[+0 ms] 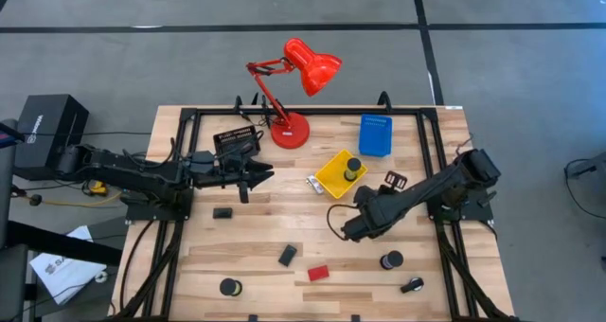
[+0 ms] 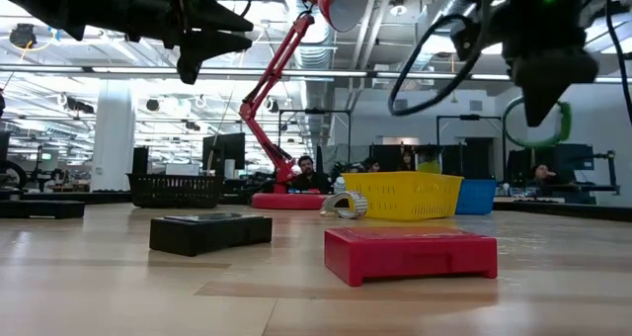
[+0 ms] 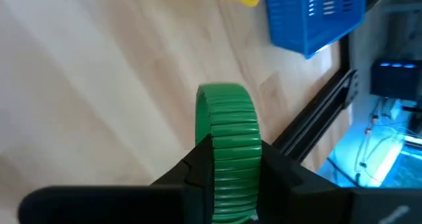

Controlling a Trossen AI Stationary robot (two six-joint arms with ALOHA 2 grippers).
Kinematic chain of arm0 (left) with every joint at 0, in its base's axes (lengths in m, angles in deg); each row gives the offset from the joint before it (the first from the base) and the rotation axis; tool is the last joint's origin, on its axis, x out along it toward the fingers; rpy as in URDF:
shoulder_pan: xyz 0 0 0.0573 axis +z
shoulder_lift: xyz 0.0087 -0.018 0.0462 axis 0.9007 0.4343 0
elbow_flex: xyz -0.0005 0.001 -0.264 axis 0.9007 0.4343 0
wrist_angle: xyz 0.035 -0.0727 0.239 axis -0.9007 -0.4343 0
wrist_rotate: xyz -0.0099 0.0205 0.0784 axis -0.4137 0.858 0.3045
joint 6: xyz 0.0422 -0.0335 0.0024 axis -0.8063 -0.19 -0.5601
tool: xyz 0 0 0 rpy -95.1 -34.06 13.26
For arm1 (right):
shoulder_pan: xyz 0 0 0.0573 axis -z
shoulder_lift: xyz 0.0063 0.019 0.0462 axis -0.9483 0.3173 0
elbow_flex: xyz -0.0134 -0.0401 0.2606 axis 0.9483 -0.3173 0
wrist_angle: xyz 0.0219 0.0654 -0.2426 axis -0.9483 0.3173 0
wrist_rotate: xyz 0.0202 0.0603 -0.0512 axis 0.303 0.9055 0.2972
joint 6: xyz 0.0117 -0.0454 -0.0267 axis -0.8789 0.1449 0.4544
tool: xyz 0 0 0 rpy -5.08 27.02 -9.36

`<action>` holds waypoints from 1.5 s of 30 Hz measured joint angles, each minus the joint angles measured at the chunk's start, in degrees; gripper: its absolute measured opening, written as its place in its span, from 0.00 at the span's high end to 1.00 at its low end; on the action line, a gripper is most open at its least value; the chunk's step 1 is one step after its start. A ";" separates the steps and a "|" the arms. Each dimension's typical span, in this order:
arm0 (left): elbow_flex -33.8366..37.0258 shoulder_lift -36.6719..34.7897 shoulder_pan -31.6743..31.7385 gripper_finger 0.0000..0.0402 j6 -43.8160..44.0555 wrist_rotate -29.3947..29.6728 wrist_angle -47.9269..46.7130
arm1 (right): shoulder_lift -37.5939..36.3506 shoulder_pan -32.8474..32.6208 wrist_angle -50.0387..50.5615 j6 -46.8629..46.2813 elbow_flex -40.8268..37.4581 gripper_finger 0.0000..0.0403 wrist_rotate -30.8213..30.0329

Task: Pick & Place Office items
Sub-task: Put the green wrist watch into the black bin

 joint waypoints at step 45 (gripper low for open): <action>0.00 0.00 0.00 0.72 -0.22 -0.02 -0.01 | -5.97 55.32 -26.37 41.26 -0.84 0.83 0.49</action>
